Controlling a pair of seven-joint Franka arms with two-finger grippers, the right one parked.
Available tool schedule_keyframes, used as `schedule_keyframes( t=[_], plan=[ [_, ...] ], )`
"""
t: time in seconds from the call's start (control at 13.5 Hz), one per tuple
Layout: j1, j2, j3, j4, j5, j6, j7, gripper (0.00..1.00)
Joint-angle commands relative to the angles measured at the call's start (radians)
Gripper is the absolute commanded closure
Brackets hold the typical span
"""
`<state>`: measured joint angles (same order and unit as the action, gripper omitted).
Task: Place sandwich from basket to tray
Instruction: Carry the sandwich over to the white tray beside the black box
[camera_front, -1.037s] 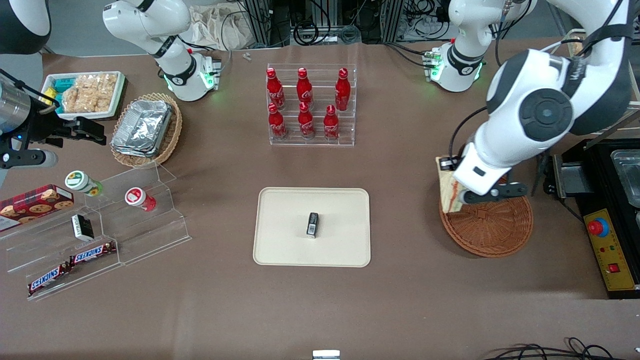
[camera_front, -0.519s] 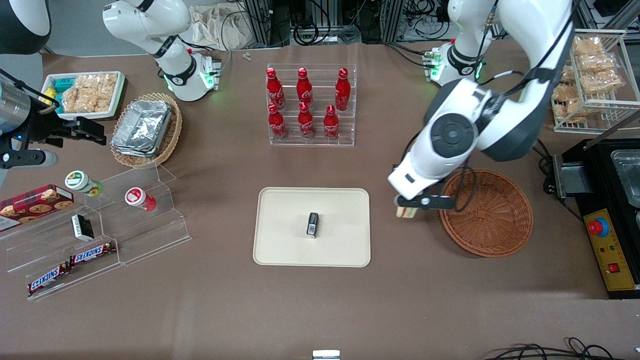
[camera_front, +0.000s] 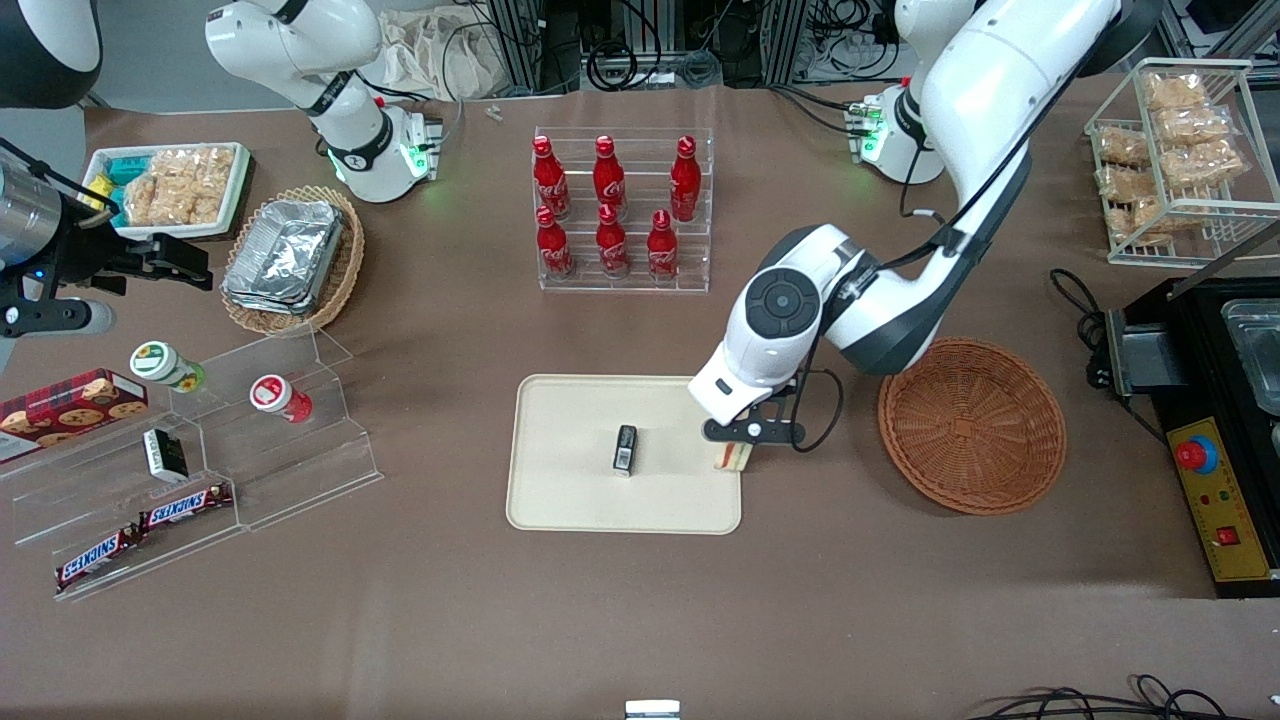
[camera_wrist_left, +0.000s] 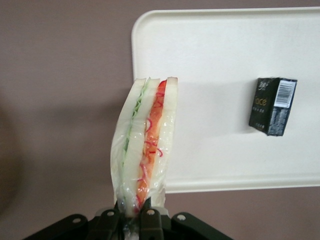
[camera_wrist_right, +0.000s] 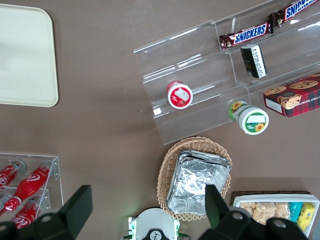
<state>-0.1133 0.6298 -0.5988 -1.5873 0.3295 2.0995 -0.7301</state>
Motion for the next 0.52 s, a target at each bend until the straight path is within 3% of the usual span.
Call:
schedule_keyframes(
  t=[0.0, 0.3, 0.37, 0.44],
  plan=[
    [-0.017, 0.063, 0.004, 0.033, 0.023, 0.053, -0.026, 0.99],
    [-0.019, 0.137, 0.004, 0.081, 0.037, 0.060, -0.031, 0.99],
    [-0.019, 0.142, 0.004, 0.079, 0.055, 0.060, -0.049, 0.93],
    [-0.019, 0.149, 0.004, 0.081, 0.062, 0.060, -0.073, 0.68]
  ],
)
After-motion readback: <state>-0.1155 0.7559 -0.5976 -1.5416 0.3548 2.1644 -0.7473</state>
